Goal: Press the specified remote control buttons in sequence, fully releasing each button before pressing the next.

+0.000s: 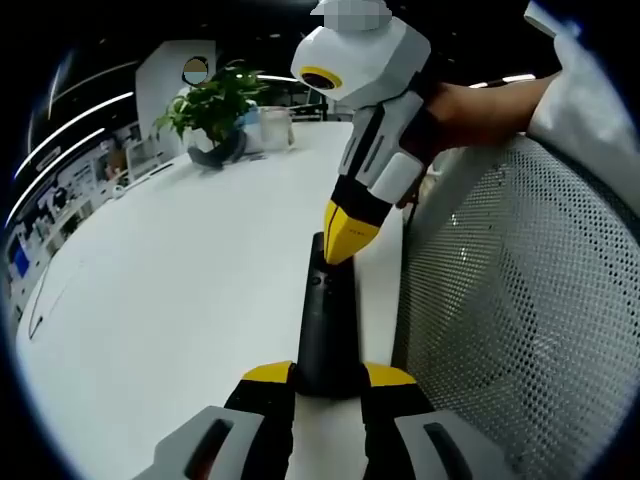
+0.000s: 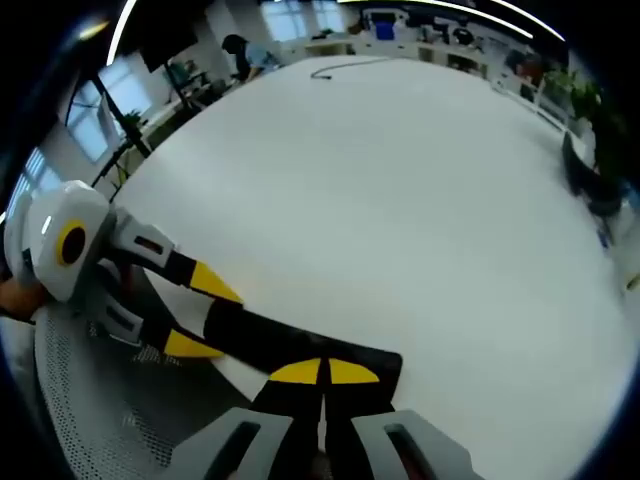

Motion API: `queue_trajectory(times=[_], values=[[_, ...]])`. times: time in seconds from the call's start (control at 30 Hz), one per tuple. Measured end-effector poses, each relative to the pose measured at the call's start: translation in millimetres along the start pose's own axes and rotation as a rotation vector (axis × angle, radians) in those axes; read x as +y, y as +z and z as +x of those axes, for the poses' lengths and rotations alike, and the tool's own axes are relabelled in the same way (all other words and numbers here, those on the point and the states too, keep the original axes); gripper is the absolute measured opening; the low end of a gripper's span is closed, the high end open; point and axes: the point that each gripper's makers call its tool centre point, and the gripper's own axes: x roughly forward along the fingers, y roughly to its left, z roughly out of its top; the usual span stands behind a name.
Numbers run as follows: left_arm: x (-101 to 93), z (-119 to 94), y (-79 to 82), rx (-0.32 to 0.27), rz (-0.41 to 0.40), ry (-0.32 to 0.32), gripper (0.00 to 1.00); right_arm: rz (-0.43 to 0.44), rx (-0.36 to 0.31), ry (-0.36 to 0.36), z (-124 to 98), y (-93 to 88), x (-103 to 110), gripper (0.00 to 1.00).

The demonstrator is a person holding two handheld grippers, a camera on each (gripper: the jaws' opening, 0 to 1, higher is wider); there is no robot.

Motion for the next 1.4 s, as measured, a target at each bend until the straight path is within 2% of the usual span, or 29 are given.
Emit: queue_trajectory(times=[0.13, 0.3, 0.43, 0.53, 0.7, 0.9, 1.1, 1.2, 1.4], values=[[0.7, 1, 0.8, 0.0, -0.006, 0.005, 0.25, -0.036, 0.026, -0.018, 2, 1.2, 0, 0.0], [1.0, 1, 0.8, 0.002, -0.007, 0.005, 0.25, 0.056, 0.119, 0.017, 2, 0.6, -3, 0.0], [1.7, 0, 0.8, 0.003, -0.009, 0.008, 0.26, 0.053, 0.15, 0.037, 3, 1.6, -3, 0.0], [1.5, 0, 0.8, 0.003, -0.006, 0.006, 0.26, 0.037, 0.152, 0.033, 2, 0.0, -2, 0.0], [0.6, 0, 1.3, 0.004, 0.0, 0.003, 0.25, 0.029, 0.118, 0.026, 0, -0.9, -2, 0.0], [0.0, 0, 1.9, 0.009, 0.019, 0.009, 0.24, 0.113, 0.109, 0.026, 0, 0.5, -3, 0.0], [-0.1, 0, 2.1, 0.017, 0.027, 0.012, 0.24, 0.152, 0.115, 0.046, -2, -0.1, -3, 0.0], [-0.8, 0, 2.9, 0.016, 0.059, 0.015, 0.24, 0.179, 0.12, 0.053, -3, -1.5, -2, 0.0], [-1.2, -1, 3.2, 0.023, 0.076, 0.019, 0.23, 0.222, 0.099, 0.084, -8, 5.8, 4, 0.0]])
